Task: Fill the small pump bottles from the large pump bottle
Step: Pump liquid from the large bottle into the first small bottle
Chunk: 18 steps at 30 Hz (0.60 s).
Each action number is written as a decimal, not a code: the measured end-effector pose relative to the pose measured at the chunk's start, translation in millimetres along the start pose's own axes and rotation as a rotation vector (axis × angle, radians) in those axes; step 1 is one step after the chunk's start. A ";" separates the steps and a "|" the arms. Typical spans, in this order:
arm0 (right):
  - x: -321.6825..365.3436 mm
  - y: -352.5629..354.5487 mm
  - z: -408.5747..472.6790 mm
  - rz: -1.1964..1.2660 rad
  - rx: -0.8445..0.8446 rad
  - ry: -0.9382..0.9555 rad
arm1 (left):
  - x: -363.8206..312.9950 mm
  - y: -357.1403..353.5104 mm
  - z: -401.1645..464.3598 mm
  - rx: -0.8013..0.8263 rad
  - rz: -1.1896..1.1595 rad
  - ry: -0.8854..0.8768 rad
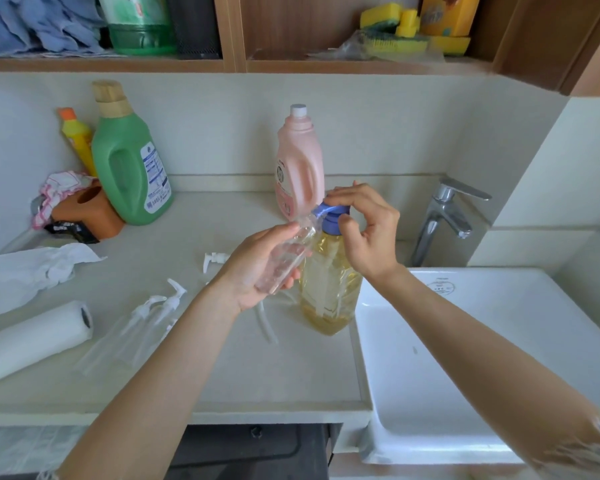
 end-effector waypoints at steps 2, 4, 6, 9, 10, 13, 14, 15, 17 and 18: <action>6.6 0.5 2.3 0.004 0.022 0.004 | -2.0 0.2 -2.9 0.010 -0.016 0.001; 9.7 0.4 10.3 0.008 0.029 0.000 | -5.4 -0.9 -4.6 0.016 -0.029 -0.014; 9.6 1.4 17.5 0.001 0.042 0.007 | -7.4 -2.6 -5.1 0.031 -0.027 -0.036; 7.7 4.4 17.3 -0.014 0.049 0.027 | -6.3 -3.8 -4.2 0.016 -0.023 -0.074; 6.6 4.7 15.3 -0.018 0.036 0.027 | -5.5 -4.1 -3.0 -0.006 -0.018 -0.095; 3.1 1.4 9.8 -0.027 -0.007 0.018 | -2.7 -2.3 0.3 -0.080 0.026 -0.153; 1.8 -0.3 7.6 -0.033 -0.018 0.019 | -1.9 -1.3 1.5 -0.098 0.042 -0.158; 0.5 -1.7 4.5 -0.038 -0.025 0.020 | -0.6 0.2 2.3 -0.109 0.056 -0.154; -0.7 -2.8 -1.3 -0.042 -0.035 0.024 | 1.8 2.6 2.2 -0.117 0.069 -0.137; -0.2 -3.1 -2.8 -0.044 -0.038 0.024 | 2.4 3.1 1.9 -0.113 0.066 -0.133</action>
Point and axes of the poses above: each hand's wrist, its own z-axis towards the middle knuckle, its own y-axis out of the back of the hand, x = y × z, the point moved 2 cm from there along z, towards the middle knuckle, and after that the axes turned 9 degrees about -x, right-handed, at the moved point
